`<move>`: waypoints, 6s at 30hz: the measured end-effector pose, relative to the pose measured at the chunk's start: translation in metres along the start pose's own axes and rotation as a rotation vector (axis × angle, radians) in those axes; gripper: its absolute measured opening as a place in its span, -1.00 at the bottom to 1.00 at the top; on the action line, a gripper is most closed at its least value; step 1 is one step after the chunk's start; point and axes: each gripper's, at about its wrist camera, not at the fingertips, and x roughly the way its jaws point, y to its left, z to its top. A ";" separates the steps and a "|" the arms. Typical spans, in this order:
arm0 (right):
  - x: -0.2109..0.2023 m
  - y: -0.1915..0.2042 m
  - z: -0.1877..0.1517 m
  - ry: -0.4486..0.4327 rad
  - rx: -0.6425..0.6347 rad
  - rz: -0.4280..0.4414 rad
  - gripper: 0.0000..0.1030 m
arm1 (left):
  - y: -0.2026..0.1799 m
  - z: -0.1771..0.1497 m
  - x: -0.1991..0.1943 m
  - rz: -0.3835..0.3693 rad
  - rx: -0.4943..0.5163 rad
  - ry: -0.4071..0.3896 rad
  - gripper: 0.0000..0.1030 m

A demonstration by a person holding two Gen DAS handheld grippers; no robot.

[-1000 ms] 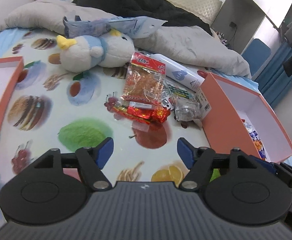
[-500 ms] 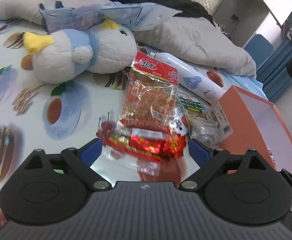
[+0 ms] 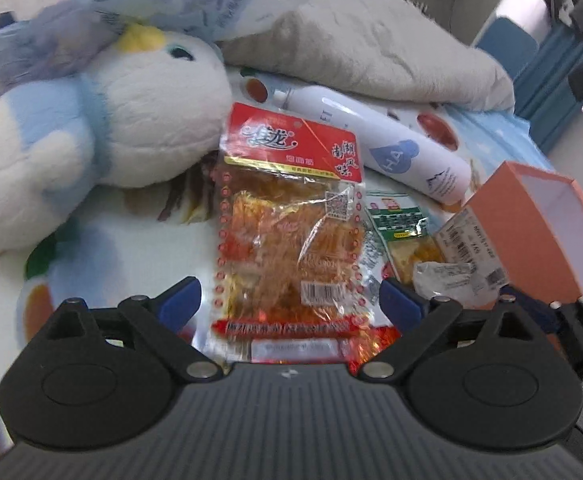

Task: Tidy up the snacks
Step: 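Lower the left gripper onto the red-labelled spicy strip packet and close, then grasp the red-gold candy wrapper with the right gripper while the left grips a red-topped packet, then lift both held snacks and carry them over the pink box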

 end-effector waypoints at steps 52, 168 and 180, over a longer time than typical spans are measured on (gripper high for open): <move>-0.053 -0.009 -0.037 0.001 -0.028 0.113 -0.70 | -0.022 -0.064 -0.073 0.053 0.033 -0.060 -0.97; -0.116 -0.037 -0.075 0.069 0.076 0.321 -0.38 | -0.043 -0.152 -0.145 0.183 -0.196 0.013 -0.51; -0.164 -0.073 -0.040 -0.007 0.191 0.282 -0.38 | -0.087 -0.117 -0.198 0.101 -0.144 -0.080 -0.50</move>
